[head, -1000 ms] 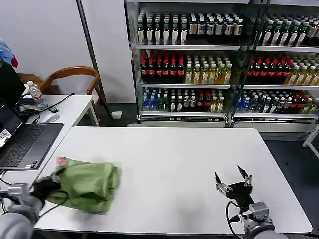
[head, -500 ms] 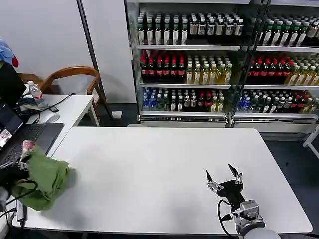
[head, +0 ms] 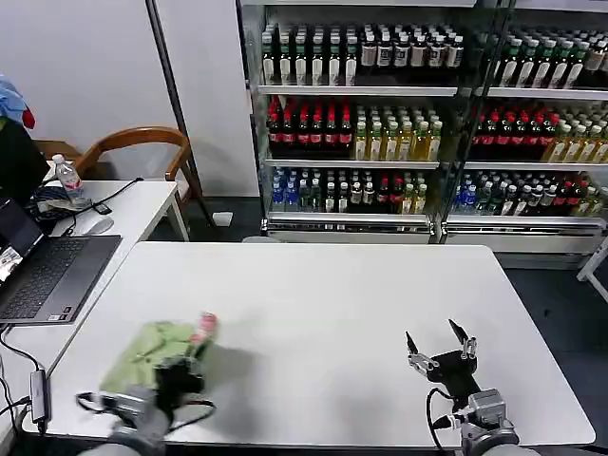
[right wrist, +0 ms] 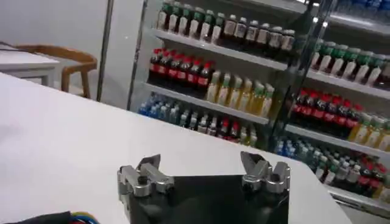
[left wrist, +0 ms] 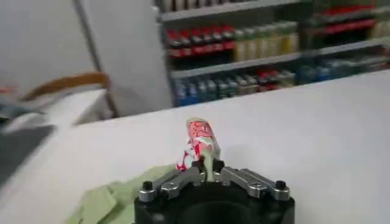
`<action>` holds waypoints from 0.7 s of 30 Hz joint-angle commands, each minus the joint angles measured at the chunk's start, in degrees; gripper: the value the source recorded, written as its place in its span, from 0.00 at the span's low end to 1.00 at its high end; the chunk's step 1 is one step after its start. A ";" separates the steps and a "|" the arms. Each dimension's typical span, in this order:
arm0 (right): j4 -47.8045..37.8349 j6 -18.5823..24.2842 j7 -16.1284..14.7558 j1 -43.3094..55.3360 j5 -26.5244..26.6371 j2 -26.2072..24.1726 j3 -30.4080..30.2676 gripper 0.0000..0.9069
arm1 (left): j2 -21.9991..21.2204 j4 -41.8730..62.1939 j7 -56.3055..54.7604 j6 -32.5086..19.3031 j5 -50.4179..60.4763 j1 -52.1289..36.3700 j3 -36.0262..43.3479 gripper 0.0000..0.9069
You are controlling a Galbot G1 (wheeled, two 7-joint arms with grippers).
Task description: Fold and organize the clothes.
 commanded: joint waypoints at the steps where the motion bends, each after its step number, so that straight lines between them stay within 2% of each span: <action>1: 0.81 -0.42 -0.09 -1.31 -0.46 0.58 2.05 1.00 | -7.34 1.48 -1.34 0.17 4.39 -10.87 15.67 0.06; 10: 1.34 -0.86 -0.47 -1.14 -0.05 0.14 4.46 1.00 | -12.73 7.66 -8.71 1.83 -3.70 -17.72 17.84 0.06; 20: 1.57 -0.84 -0.75 -1.38 0.70 -0.81 6.61 1.00 | -17.29 11.52 -8.90 0.59 -6.22 -20.22 20.75 0.06; 21: 1.61 -0.81 -0.78 -1.40 0.76 -0.93 6.90 1.00 | -17.74 12.57 -8.91 0.55 -6.80 -20.57 20.97 0.08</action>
